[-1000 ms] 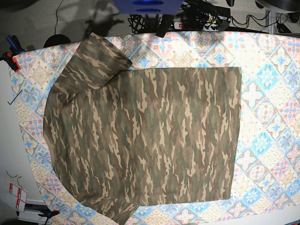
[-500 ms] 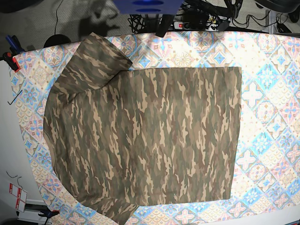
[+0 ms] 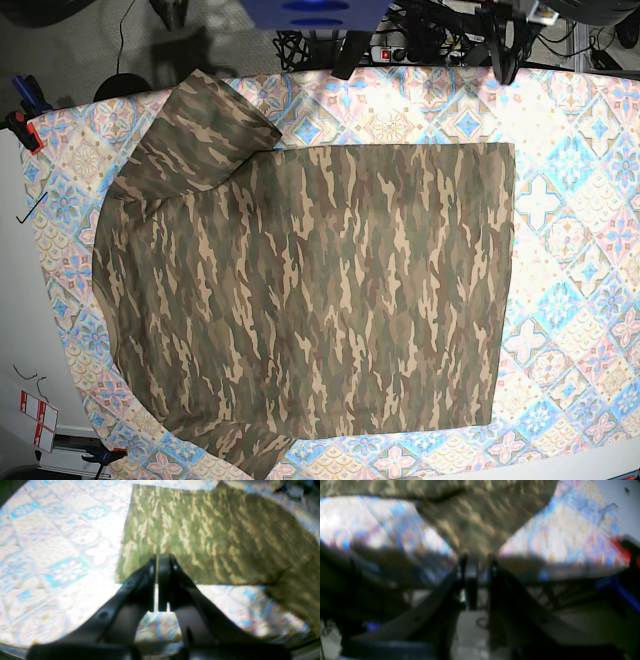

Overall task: Fold the T-shirt properly
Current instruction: 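Lower both grippers to the shirt's shoulder corners beside the collar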

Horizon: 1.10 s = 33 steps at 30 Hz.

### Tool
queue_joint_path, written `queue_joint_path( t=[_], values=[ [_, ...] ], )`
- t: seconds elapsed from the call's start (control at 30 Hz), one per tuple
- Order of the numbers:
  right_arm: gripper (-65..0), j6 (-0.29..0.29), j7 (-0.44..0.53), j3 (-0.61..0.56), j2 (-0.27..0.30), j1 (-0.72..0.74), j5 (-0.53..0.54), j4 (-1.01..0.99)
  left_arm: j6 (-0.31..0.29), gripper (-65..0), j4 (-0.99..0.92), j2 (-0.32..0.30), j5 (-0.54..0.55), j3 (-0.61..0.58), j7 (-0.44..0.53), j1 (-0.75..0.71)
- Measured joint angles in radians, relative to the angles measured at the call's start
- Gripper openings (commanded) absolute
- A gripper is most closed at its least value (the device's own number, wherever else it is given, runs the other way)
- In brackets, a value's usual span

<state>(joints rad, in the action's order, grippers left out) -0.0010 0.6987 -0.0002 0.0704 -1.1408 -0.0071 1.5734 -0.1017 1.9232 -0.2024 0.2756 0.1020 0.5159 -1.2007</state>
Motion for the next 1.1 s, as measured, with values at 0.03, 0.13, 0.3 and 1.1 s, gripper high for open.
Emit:
queue_joint_path(
  t=[0.03, 0.13, 0.3, 1.1],
  values=[
    [-58.2, 0.0, -0.033, 0.0, 0.003, 0.006, 0.008, 0.03, -0.003, -63.4, 0.026, -0.003, 0.014, 0.007, -0.043, -0.002],
    [-58.2, -0.002, -0.156, 0.0, 0.03, 0.011, 0.008, 0.12, -0.005, -63.4, 0.082, -0.053, 0.061, 0.037, -0.158, -0.008],
    [-58.2, 0.005, -0.317, -0.002, 0.065, 0.019, 0.003, 0.236, 0.0, -63.3, 0.087, -0.15, 0.163, 0.058, -0.229, 0.022],
    [-36.5, 0.009, -0.835, -0.012, 0.373, 0.407, 0.745, 0.288, 0.014, -47.4, 0.098, -0.497, 0.675, 0.055, -0.782, 0.272]
  ],
)
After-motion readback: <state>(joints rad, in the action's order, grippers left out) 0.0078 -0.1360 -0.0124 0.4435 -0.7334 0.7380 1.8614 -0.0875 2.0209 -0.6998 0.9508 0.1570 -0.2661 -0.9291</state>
